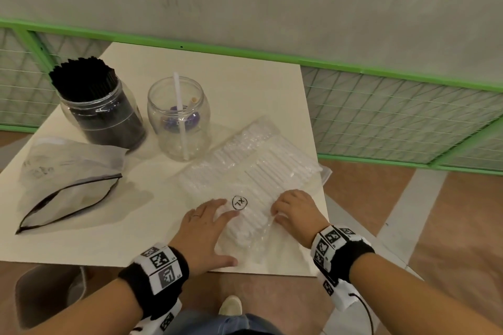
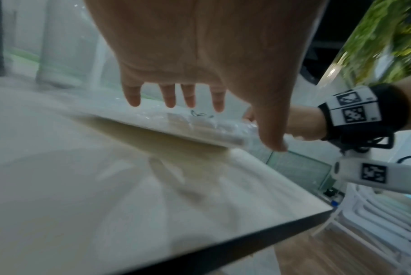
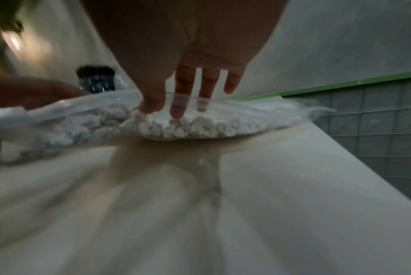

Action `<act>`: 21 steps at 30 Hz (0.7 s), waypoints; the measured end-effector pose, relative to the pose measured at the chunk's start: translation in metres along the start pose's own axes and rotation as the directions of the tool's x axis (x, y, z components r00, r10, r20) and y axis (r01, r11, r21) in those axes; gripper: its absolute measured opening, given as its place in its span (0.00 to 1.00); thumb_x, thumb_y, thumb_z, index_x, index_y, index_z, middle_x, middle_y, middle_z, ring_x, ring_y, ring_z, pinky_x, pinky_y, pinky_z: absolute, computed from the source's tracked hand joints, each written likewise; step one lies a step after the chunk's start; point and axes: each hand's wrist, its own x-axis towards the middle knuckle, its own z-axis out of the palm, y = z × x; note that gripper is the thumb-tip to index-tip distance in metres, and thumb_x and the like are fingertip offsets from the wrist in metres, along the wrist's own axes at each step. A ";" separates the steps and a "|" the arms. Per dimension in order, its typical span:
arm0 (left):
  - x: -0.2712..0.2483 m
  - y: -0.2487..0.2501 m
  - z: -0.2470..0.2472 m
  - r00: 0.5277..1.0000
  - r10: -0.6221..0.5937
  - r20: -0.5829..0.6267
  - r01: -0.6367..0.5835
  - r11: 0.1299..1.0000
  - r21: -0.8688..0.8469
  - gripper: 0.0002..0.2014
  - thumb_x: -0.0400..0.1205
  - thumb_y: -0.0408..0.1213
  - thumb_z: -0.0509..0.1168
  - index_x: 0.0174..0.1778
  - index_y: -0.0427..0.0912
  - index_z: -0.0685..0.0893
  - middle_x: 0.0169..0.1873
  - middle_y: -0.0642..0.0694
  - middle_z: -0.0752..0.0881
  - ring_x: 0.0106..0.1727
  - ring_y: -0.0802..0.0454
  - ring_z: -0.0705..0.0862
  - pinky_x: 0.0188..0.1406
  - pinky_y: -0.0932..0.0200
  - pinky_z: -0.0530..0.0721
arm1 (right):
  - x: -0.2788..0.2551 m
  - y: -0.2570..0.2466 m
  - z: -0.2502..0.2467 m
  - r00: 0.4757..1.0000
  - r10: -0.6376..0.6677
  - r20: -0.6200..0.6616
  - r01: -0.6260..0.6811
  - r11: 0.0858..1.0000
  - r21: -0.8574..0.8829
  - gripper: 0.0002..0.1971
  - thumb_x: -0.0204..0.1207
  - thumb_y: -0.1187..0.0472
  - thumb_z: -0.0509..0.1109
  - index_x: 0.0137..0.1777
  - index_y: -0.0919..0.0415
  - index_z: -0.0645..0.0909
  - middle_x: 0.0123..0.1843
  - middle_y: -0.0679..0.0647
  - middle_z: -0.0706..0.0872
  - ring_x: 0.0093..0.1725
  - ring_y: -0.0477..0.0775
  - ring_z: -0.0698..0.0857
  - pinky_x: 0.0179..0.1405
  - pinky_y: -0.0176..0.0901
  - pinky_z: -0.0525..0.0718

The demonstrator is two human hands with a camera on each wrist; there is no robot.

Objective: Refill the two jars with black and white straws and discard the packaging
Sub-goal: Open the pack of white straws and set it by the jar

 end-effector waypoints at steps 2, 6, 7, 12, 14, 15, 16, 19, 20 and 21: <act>0.000 0.013 -0.015 0.988 0.081 -0.129 -0.093 0.992 -0.090 0.41 0.65 0.73 0.62 0.75 0.67 0.61 0.77 0.60 0.59 0.79 0.55 0.58 0.76 0.49 0.57 | 0.012 -0.008 -0.019 0.998 -0.015 -0.064 0.021 0.996 0.090 0.14 0.76 0.51 0.58 0.46 0.54 0.84 0.44 0.50 0.85 0.49 0.59 0.82 0.53 0.53 0.77; 0.009 0.029 -0.061 0.861 0.135 -0.490 -0.245 0.955 -0.168 0.18 0.74 0.64 0.62 0.56 0.61 0.81 0.55 0.65 0.80 0.56 0.64 0.79 0.61 0.55 0.74 | 0.043 -0.017 -0.066 0.975 0.003 -0.220 0.066 0.951 0.303 0.13 0.79 0.55 0.59 0.49 0.60 0.84 0.44 0.50 0.84 0.45 0.53 0.81 0.47 0.44 0.76; 0.012 0.031 -0.075 0.809 0.131 -0.573 -0.274 0.947 -0.170 0.14 0.77 0.59 0.63 0.52 0.57 0.83 0.50 0.63 0.82 0.51 0.64 0.80 0.56 0.56 0.77 | 0.052 -0.018 -0.078 0.968 0.020 -0.251 0.071 0.935 0.347 0.11 0.79 0.57 0.61 0.50 0.60 0.84 0.45 0.50 0.84 0.46 0.52 0.82 0.48 0.42 0.77; 0.020 0.040 -0.142 0.602 -0.032 -0.798 -0.336 0.897 -0.289 0.07 0.79 0.46 0.66 0.45 0.49 0.87 0.40 0.64 0.84 0.43 0.66 0.82 0.47 0.69 0.77 | 0.087 -0.027 -0.138 0.920 0.021 -0.391 0.154 0.899 0.411 0.04 0.80 0.65 0.68 0.49 0.62 0.84 0.42 0.50 0.82 0.44 0.32 0.80 0.46 0.22 0.73; 0.024 0.044 -0.169 0.586 -0.107 -0.803 -0.344 0.865 -0.366 0.02 0.80 0.42 0.68 0.44 0.52 0.86 0.39 0.64 0.86 0.42 0.67 0.83 0.45 0.76 0.76 | 0.098 -0.031 -0.161 0.901 0.022 -0.433 0.174 0.896 0.409 0.04 0.80 0.65 0.69 0.49 0.62 0.85 0.43 0.50 0.82 0.44 0.30 0.79 0.45 0.20 0.71; 0.025 0.046 -0.182 0.588 -0.135 -0.798 -0.337 0.856 -0.393 0.03 0.80 0.39 0.68 0.44 0.53 0.85 0.37 0.62 0.87 0.42 0.66 0.84 0.43 0.76 0.76 | 0.104 -0.033 -0.171 0.893 0.020 -0.449 0.183 0.897 0.403 0.04 0.80 0.65 0.69 0.49 0.62 0.85 0.43 0.50 0.83 0.44 0.30 0.79 0.45 0.21 0.71; 0.027 0.046 -0.192 0.598 -0.155 -0.786 -0.331 0.846 -0.419 0.04 0.81 0.38 0.68 0.43 0.53 0.84 0.36 0.59 0.88 0.41 0.64 0.84 0.42 0.73 0.77 | 0.108 -0.035 -0.181 0.886 0.012 -0.463 0.192 0.900 0.391 0.04 0.80 0.65 0.68 0.50 0.61 0.85 0.43 0.50 0.83 0.43 0.32 0.79 0.45 0.23 0.72; 0.030 0.045 -0.217 0.629 -0.226 -0.744 -0.348 0.774 -0.529 0.03 0.81 0.40 0.66 0.43 0.53 0.84 0.33 0.53 0.89 0.38 0.58 0.85 0.42 0.60 0.81 | 0.118 -0.040 -0.200 0.869 -0.030 -0.494 0.211 0.925 0.315 0.05 0.81 0.62 0.68 0.52 0.59 0.85 0.45 0.52 0.86 0.42 0.41 0.79 0.44 0.34 0.76; 0.030 0.044 -0.222 0.636 -0.244 -0.732 -0.355 0.750 -0.558 0.02 0.81 0.41 0.66 0.44 0.52 0.83 0.33 0.53 0.90 0.35 0.58 0.84 0.38 0.59 0.80 | 0.121 -0.041 -0.203 0.861 -0.050 -0.507 0.224 0.931 0.288 0.06 0.81 0.60 0.67 0.52 0.58 0.85 0.44 0.52 0.86 0.40 0.41 0.78 0.42 0.35 0.76; 0.029 0.043 -0.226 0.645 -0.257 -0.720 -0.357 0.731 -0.581 0.02 0.82 0.40 0.65 0.45 0.51 0.83 0.33 0.52 0.90 0.33 0.58 0.84 0.33 0.61 0.79 | 0.123 -0.042 -0.205 0.852 -0.072 -0.518 0.241 0.933 0.267 0.07 0.81 0.58 0.66 0.52 0.57 0.85 0.44 0.52 0.86 0.38 0.39 0.77 0.41 0.34 0.74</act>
